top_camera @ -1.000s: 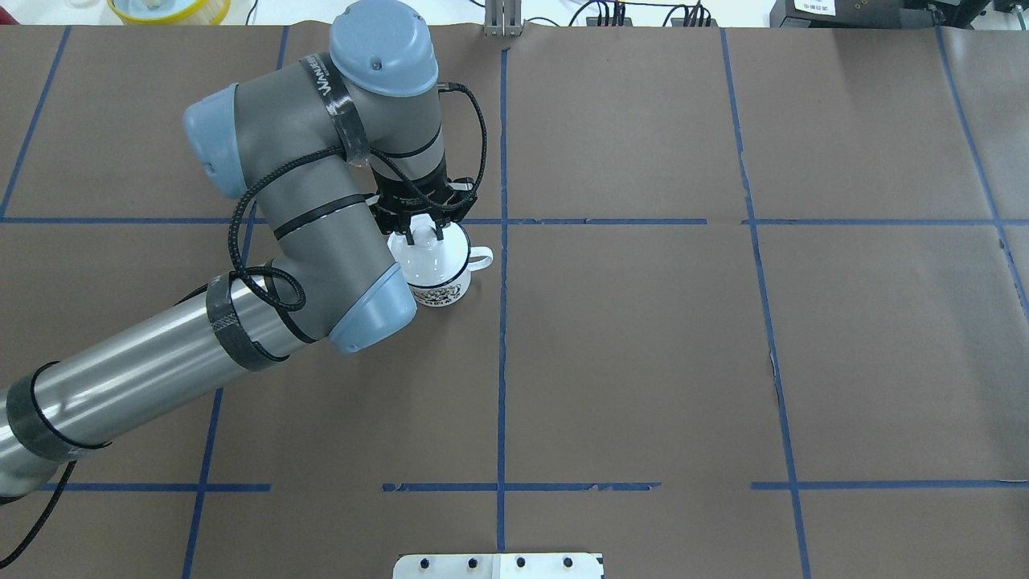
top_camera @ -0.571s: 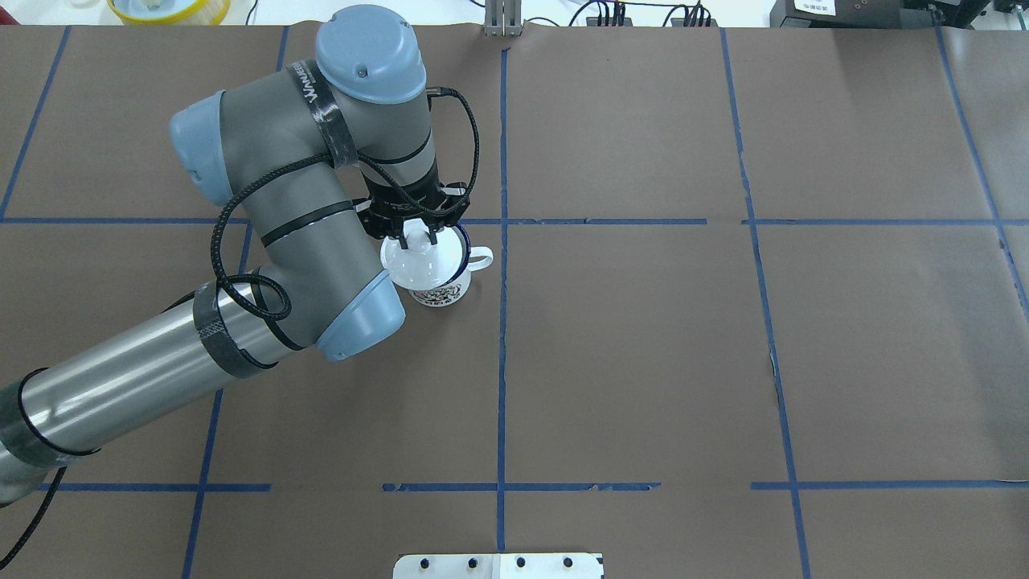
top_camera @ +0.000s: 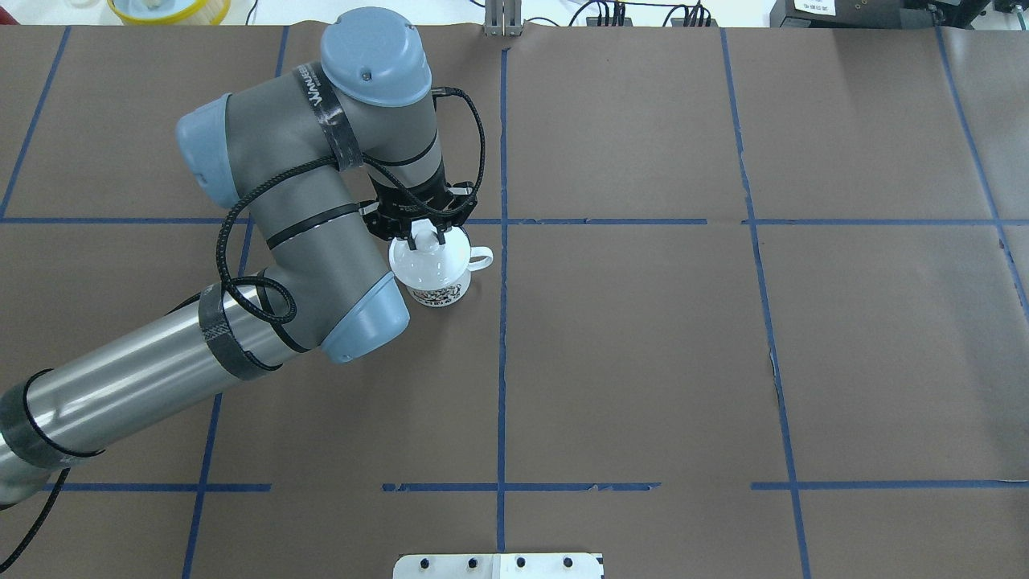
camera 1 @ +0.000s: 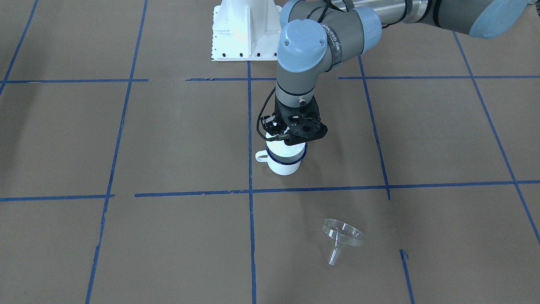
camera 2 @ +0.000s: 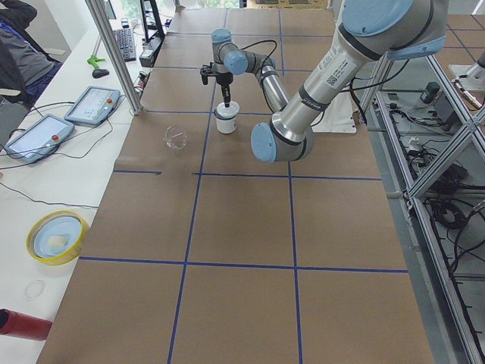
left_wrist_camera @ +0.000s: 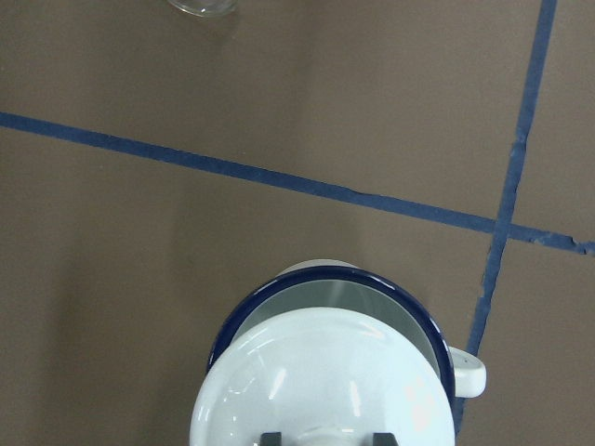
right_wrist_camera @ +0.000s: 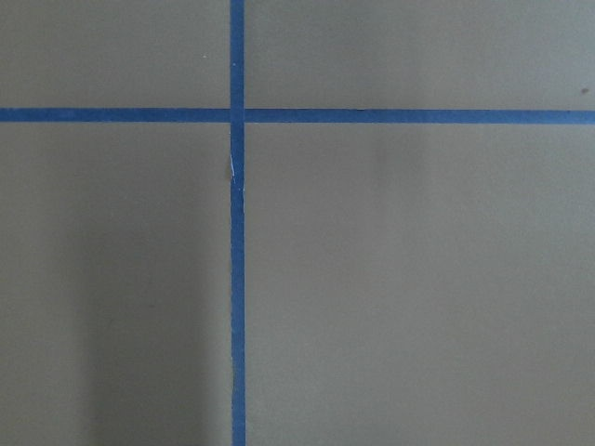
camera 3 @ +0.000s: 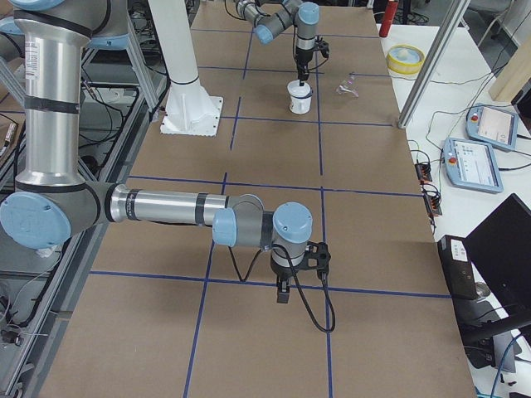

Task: Remove funnel from cup
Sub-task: 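Lower the white lid onto the mug opening with the left gripper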

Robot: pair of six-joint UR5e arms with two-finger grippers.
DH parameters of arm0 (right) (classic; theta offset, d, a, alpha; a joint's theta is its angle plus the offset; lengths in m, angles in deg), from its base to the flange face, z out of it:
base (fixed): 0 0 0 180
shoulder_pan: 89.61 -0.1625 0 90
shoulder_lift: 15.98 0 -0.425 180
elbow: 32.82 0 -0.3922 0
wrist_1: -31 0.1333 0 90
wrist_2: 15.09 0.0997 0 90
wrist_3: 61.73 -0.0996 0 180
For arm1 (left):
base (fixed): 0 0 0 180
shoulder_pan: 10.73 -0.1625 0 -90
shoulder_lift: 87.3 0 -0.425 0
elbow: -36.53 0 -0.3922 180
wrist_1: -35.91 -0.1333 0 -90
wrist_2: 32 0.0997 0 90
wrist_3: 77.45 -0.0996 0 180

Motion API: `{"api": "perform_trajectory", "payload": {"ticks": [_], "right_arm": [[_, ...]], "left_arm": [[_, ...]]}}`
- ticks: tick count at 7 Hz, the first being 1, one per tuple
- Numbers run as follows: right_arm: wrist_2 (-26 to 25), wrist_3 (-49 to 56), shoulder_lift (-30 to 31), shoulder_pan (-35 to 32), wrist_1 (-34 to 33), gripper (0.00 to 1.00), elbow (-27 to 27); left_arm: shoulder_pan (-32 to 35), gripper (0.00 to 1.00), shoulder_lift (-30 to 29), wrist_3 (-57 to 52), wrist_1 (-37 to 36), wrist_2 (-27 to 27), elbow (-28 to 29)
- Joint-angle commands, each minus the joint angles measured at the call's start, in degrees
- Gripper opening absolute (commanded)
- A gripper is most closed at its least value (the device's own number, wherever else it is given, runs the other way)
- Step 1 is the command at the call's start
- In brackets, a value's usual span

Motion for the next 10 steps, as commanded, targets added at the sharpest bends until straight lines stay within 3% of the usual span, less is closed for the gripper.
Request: {"api": "perform_trajectory", "payload": {"ticks": [1, 10], "right_arm": [[0.0, 0.0, 0.0, 0.0, 0.0, 1.0, 0.0], [0.0, 0.0, 0.0, 0.0, 0.0, 1.0, 0.0]], "left_arm": [[-0.09, 0.0, 0.22, 0.49, 0.56, 0.03, 0.17], [0.97, 0.0, 0.13, 0.75, 1.26, 0.03, 0.34]]}}
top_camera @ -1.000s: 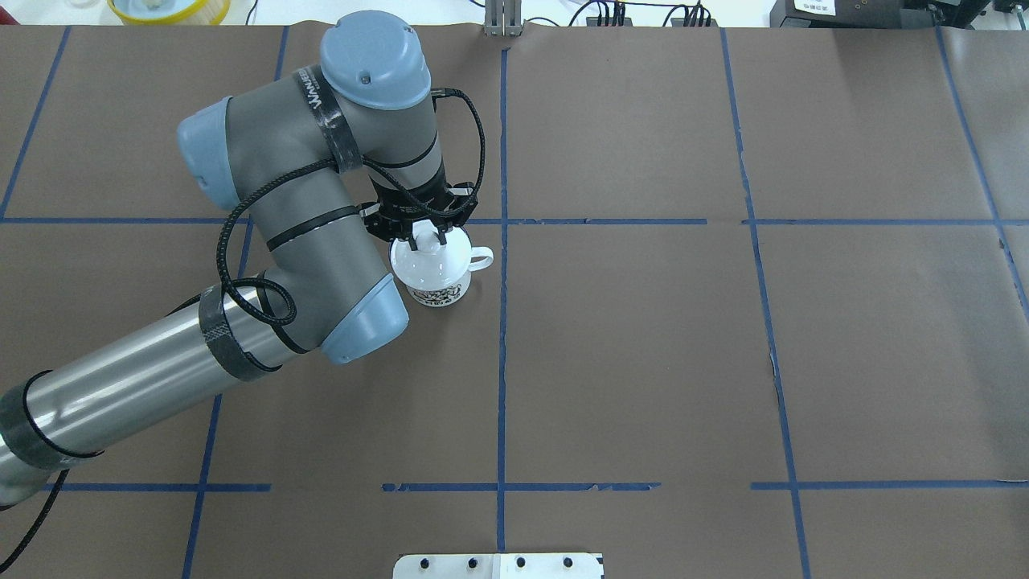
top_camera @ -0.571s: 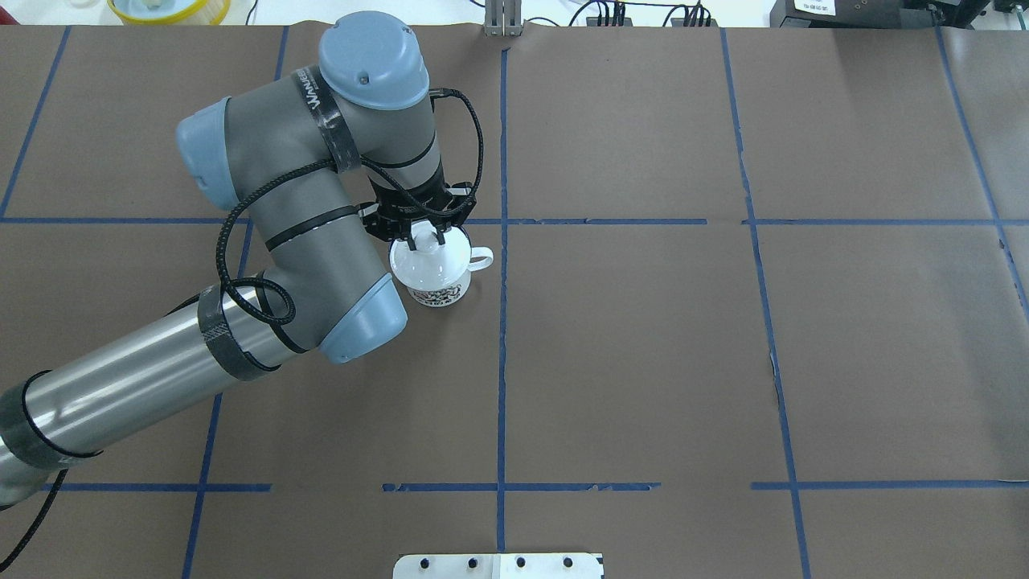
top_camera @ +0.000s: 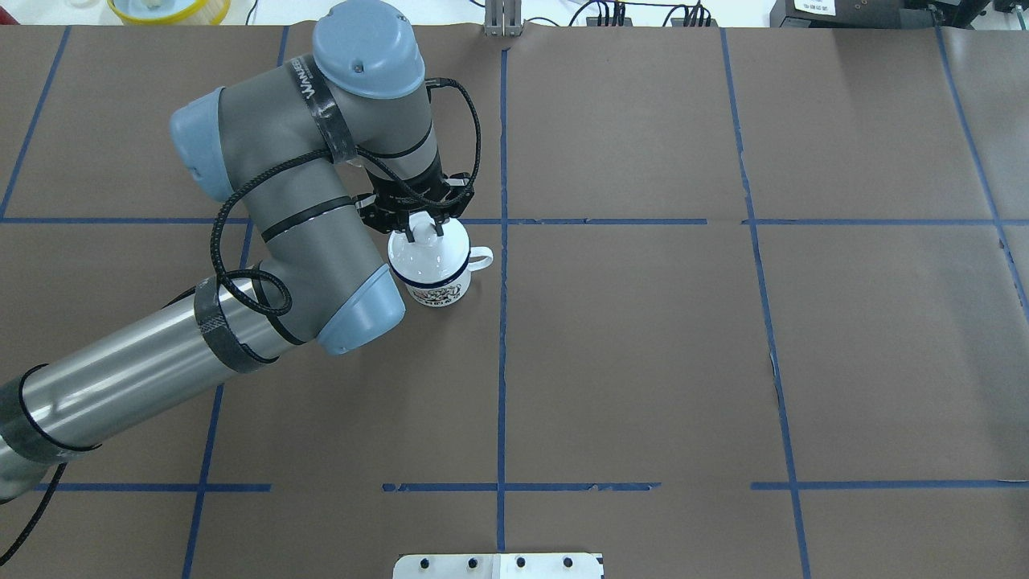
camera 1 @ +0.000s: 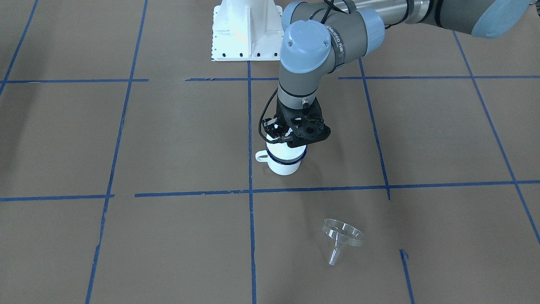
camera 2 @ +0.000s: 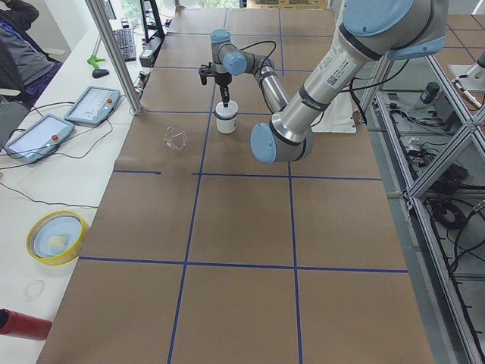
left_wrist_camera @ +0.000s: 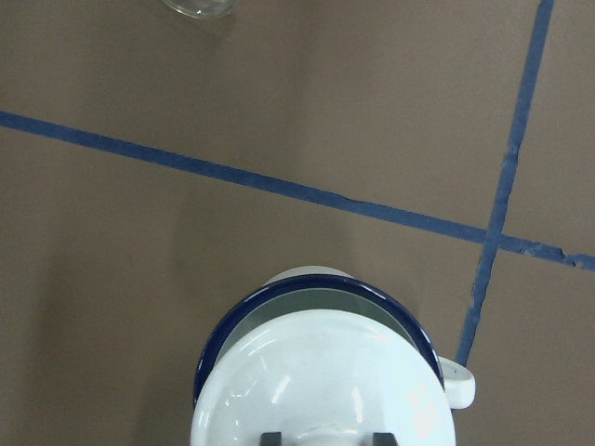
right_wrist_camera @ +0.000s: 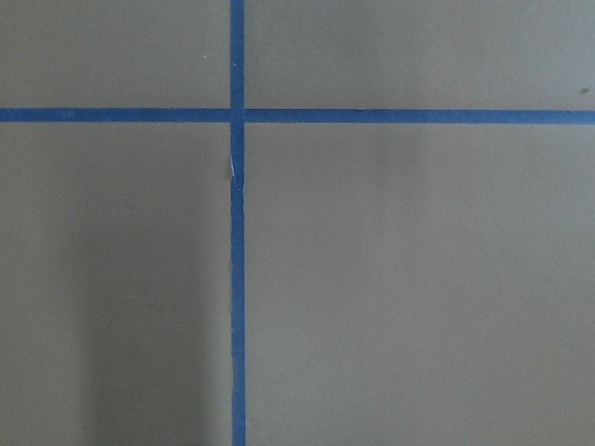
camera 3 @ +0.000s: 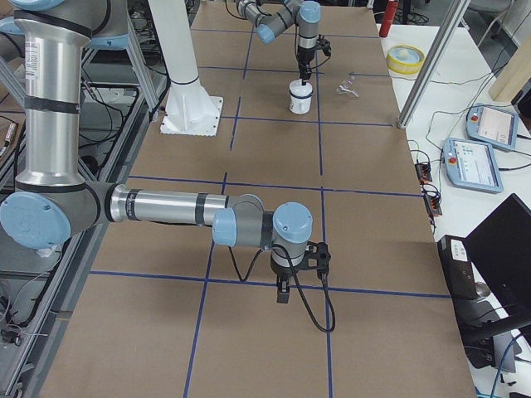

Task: Remove funnel from cup
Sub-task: 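Lower the white lid onto the mug opening with the left gripper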

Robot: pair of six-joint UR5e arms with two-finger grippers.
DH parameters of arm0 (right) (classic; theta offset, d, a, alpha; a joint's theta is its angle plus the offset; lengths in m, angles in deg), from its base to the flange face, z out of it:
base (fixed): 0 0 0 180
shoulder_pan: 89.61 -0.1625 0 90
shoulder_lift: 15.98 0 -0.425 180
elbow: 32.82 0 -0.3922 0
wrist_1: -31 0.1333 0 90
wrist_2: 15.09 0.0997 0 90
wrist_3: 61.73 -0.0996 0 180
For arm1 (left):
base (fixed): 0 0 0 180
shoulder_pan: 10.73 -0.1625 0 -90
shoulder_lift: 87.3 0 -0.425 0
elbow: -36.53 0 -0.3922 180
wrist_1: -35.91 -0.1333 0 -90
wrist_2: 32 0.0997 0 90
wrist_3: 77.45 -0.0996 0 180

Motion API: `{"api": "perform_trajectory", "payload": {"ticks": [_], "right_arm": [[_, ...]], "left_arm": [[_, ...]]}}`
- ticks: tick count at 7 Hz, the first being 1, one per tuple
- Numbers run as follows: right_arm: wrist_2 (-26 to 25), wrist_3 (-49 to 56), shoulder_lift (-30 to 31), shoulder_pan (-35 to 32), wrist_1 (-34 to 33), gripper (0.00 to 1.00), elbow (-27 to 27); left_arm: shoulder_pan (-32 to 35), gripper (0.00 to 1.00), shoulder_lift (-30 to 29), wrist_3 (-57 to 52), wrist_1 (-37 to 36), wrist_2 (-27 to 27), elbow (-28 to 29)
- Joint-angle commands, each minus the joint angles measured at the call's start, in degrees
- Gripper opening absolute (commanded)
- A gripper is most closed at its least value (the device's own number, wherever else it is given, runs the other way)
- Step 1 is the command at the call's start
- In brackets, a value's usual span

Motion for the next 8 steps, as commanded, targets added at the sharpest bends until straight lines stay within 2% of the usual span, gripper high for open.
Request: {"api": "perform_trajectory", "payload": {"ticks": [1, 3, 4, 5, 6, 8], "right_arm": [[0.0, 0.0, 0.0, 0.0, 0.0, 1.0, 0.0], [0.0, 0.0, 0.0, 0.0, 0.0, 1.0, 0.0], [0.0, 0.0, 0.0, 0.0, 0.0, 1.0, 0.0], [0.0, 0.0, 0.0, 0.0, 0.0, 1.0, 0.0], [0.0, 0.0, 0.0, 0.0, 0.0, 1.0, 0.0], [0.0, 0.0, 0.0, 0.0, 0.0, 1.0, 0.0]], "left_arm": [[0.13, 0.0, -0.01, 0.22, 0.77, 0.0, 0.57], [0.04, 0.0, 0.08, 2.06, 3.58, 0.0, 2.84], [0.12, 0.17, 0.17, 2.06, 3.76, 0.0, 2.86], [0.13, 0.45, 0.17, 1.89, 3.68, 0.0, 2.51], [0.13, 0.99, 0.34, 1.45, 3.68, 0.09, 2.07], [1.43, 1.0, 1.48, -0.21, 3.07, 0.18, -2.74]]}}
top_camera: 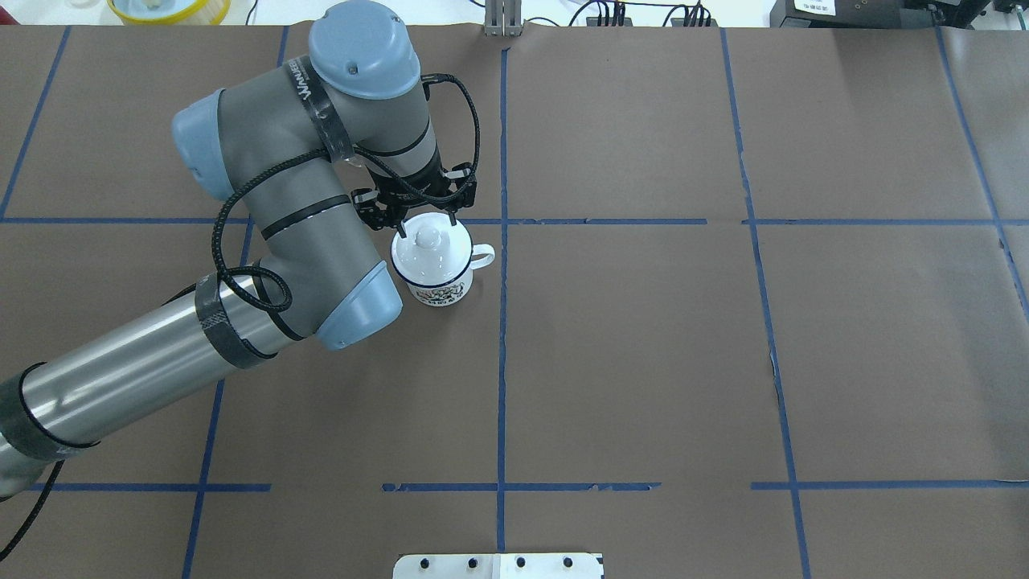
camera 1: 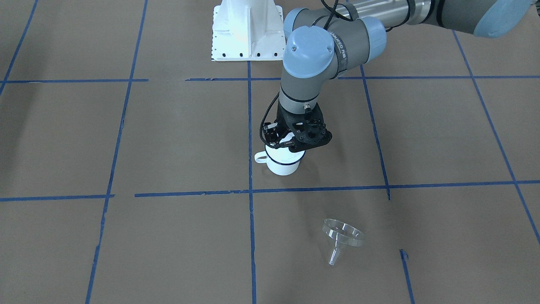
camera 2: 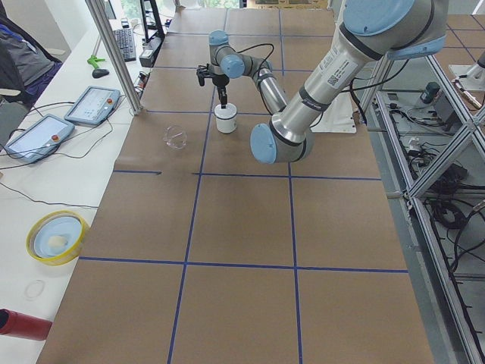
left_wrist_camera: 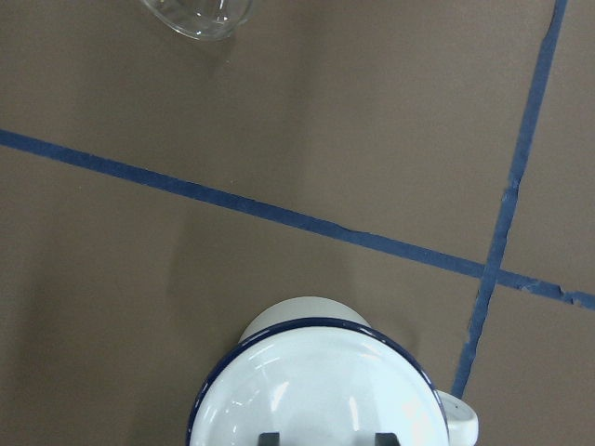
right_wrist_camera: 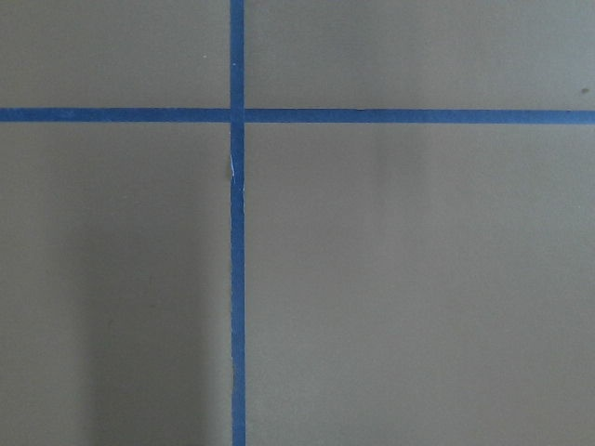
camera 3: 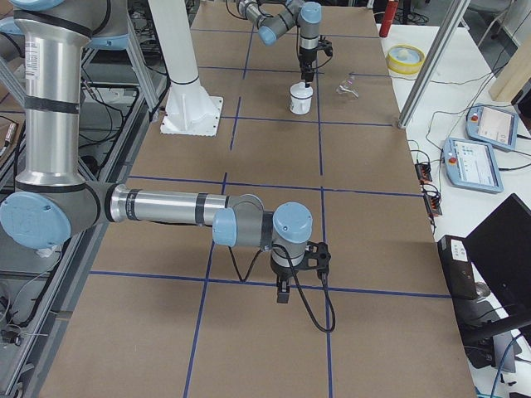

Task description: Remove funnel from cup

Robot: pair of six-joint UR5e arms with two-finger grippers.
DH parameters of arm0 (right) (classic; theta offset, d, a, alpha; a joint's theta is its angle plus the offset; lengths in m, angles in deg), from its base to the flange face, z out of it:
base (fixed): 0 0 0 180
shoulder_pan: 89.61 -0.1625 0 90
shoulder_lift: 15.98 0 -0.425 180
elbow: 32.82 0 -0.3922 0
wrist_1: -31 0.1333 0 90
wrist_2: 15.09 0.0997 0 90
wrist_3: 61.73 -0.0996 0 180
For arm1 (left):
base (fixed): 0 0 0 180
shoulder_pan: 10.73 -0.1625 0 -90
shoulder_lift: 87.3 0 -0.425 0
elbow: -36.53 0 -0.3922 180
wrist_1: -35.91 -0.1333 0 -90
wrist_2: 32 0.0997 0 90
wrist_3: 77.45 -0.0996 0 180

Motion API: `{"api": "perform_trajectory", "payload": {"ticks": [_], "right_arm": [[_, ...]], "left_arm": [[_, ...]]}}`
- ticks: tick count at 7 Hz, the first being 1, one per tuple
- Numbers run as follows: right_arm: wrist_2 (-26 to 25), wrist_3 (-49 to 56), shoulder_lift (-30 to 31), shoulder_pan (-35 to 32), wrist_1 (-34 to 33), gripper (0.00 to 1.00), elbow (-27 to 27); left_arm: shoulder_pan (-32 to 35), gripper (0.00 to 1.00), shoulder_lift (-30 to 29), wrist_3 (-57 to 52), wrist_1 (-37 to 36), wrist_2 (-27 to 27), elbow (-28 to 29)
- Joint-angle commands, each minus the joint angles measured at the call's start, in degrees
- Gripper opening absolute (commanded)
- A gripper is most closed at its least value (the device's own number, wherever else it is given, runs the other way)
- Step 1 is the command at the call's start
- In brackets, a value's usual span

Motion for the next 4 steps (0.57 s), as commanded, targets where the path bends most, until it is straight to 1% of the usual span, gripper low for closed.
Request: {"api": "perform_trajectory", "payload": {"ticks": [1, 2, 3, 4], "right_arm": [[0.0, 0.0, 0.0, 0.0, 0.0, 1.0, 0.0], [0.0, 0.0, 0.0, 0.0, 0.0, 1.0, 0.0], [0.0, 0.0, 0.0, 0.0, 0.0, 1.0, 0.0], [0.0, 0.0, 0.0, 0.0, 0.0, 1.0, 0.0]], "left_arm": [[2.65, 1.0, 4.33, -7.5, -1.22, 0.0, -8.53], [7.54, 1.0, 8.19, -16.7, -2.1, -0.09, -13.72], [13.42, 1.0, 12.32, -26.53, -2.37, -2.35, -16.03], [20.01, 1.0, 16.97, -38.46, -2.19, -5.94, -16.23]]}}
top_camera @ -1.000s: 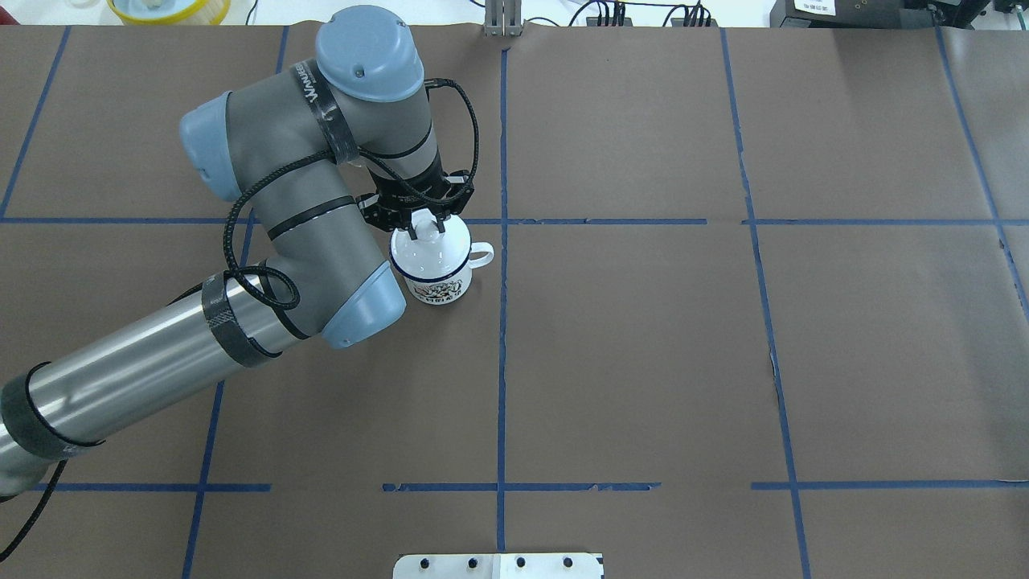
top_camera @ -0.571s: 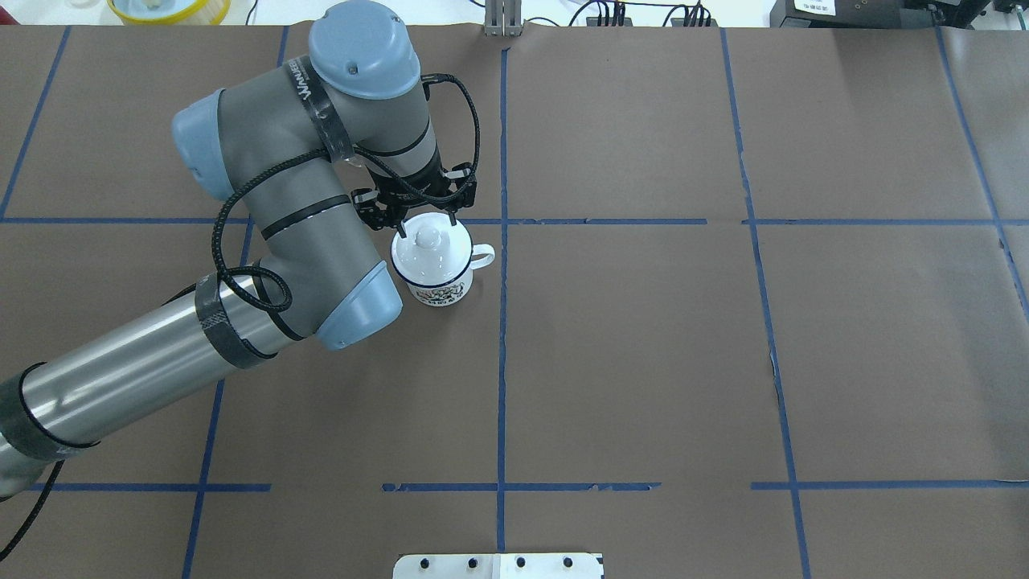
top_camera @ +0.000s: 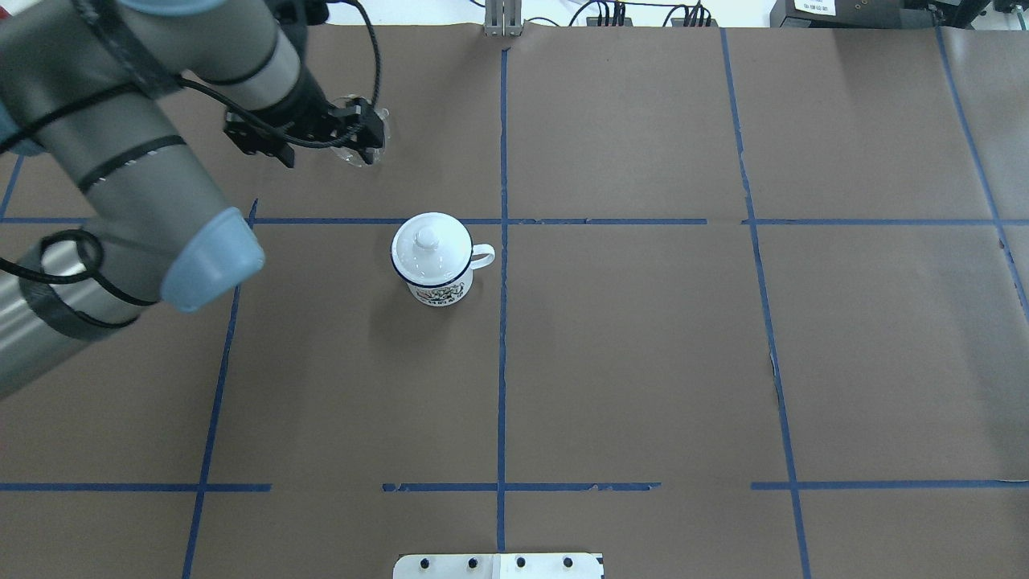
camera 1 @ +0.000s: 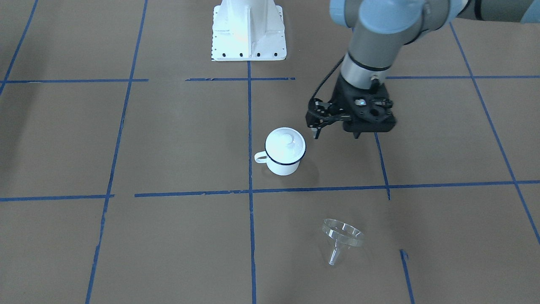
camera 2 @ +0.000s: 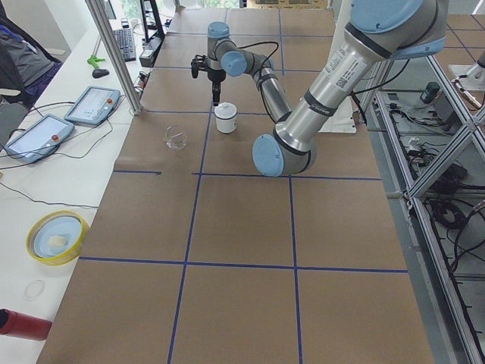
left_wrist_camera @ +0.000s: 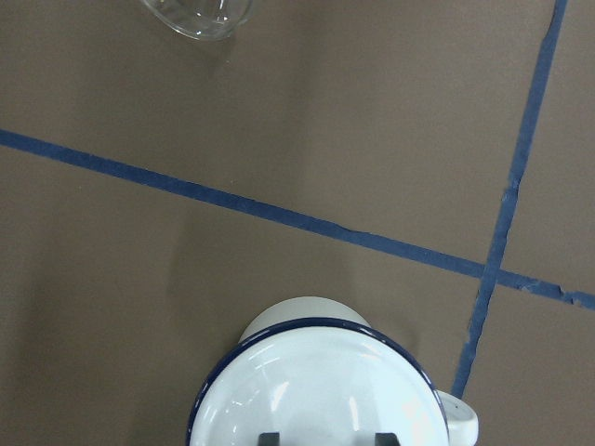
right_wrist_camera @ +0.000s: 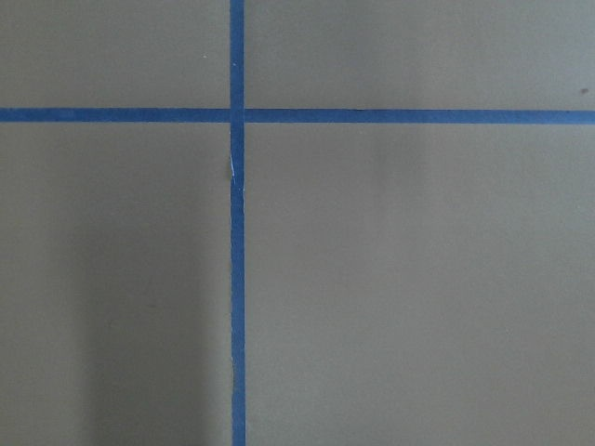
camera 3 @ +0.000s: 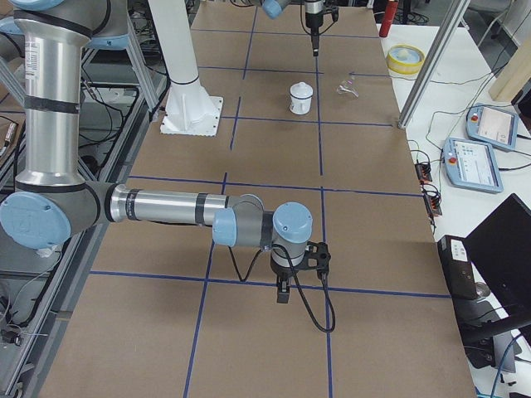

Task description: Remove funnel from cup

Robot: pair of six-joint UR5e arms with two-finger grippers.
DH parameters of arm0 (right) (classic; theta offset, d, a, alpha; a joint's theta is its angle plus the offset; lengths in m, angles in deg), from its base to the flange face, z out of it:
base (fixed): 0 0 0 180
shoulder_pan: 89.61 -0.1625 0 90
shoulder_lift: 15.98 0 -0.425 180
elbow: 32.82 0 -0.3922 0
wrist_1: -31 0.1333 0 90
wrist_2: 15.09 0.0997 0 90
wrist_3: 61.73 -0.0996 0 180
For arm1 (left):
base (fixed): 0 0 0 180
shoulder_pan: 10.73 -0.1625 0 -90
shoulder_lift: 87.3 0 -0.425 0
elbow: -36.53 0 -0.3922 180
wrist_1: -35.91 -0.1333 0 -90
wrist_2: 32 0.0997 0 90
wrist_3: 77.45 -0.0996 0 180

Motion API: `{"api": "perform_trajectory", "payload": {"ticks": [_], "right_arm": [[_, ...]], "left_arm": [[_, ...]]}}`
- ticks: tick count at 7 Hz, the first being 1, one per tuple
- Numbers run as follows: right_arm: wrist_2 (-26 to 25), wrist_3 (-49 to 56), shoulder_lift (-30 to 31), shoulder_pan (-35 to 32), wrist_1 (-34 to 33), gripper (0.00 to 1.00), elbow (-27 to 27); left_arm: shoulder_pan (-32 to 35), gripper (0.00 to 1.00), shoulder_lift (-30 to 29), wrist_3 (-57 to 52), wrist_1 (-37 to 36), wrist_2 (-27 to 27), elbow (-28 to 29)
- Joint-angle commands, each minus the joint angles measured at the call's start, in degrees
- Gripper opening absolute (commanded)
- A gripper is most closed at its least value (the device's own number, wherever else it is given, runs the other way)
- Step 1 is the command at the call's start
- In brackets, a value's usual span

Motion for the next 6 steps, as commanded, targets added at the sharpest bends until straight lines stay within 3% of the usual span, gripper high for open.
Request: {"api": "perform_trajectory", "payload": {"ticks": [1, 2, 4, 5, 6], "right_arm": [[0.0, 0.0, 0.0, 0.0, 0.0, 1.0, 0.0], [0.0, 0.0, 0.0, 0.0, 0.0, 1.0, 0.0], [0.0, 0.0, 0.0, 0.0, 0.0, 1.0, 0.0], [0.0, 0.0, 0.0, 0.0, 0.0, 1.0, 0.0], [0.0, 0.0, 0.0, 0.0, 0.0, 1.0, 0.0]], "left_arm": [[14.89, 1.0, 11.37, -25.49, 0.01, -6.09, -1.5], [20.1, 1.0, 17.09, -36.58, 0.27, -7.77, -1.07], [31.09, 1.0, 25.72, -46.41, 0.54, -13.92, 2.44], [32.96, 1.0, 30.37, -50.19, 0.89, -14.12, 3.41], [35.24, 1.0, 31.46, -53.44, 2.28, -14.12, 6.46]]}}
